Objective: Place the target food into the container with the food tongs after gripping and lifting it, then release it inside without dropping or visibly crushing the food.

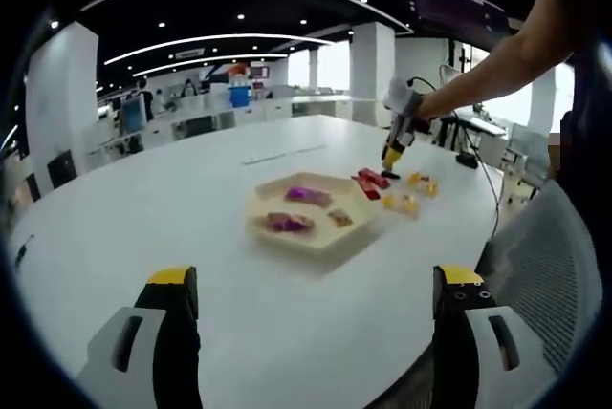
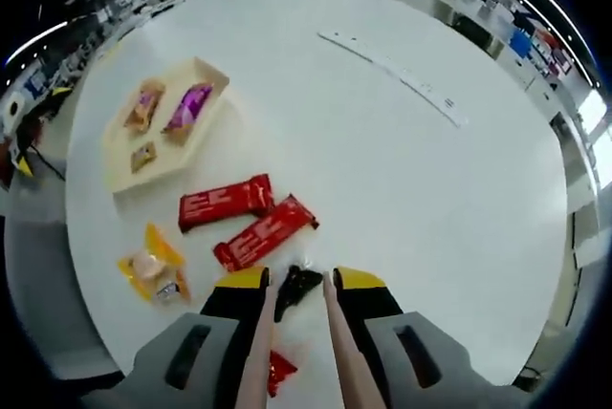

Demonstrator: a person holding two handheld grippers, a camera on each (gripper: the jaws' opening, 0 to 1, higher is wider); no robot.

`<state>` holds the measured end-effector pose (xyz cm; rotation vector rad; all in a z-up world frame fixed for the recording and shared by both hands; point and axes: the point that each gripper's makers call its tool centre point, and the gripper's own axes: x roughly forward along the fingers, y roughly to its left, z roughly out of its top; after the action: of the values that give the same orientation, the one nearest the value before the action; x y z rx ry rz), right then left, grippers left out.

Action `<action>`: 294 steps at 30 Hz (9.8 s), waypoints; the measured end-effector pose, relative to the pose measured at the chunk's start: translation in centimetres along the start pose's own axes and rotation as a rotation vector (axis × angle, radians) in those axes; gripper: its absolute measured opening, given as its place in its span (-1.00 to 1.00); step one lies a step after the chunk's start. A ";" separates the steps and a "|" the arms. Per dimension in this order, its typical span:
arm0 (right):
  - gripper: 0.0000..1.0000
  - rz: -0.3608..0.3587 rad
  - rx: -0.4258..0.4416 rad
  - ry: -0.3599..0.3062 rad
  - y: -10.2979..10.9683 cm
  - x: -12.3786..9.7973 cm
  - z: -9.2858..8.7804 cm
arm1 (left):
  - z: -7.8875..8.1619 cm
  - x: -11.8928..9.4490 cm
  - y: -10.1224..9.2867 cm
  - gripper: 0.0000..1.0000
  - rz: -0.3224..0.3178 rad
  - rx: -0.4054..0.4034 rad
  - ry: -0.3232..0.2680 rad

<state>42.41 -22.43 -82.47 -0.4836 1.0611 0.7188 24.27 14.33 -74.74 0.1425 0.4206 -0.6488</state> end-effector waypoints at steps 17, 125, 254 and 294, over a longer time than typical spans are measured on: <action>-0.59 0.012 -0.020 0.003 -0.1 0.9 -0.3 | -0.1 0.0 0.1 0.99 0.008 -0.004 0.007; -0.61 0.061 -0.300 -0.094 7.3 -4.3 13.6 | 0.3 -0.2 -0.4 0.98 -0.038 -0.022 -0.020; -0.52 0.138 -0.163 -0.004 13.4 -0.7 2.3 | -0.4 0.2 -1.3 0.98 -0.064 0.029 0.026; -0.44 0.172 -0.010 0.037 13.3 0.5 0.9 | -0.4 0.1 -1.3 0.94 -0.064 0.030 0.024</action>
<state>33.33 -12.69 -82.79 -0.4187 1.1433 0.8699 23.43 13.33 -75.14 0.1662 0.4399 -0.7167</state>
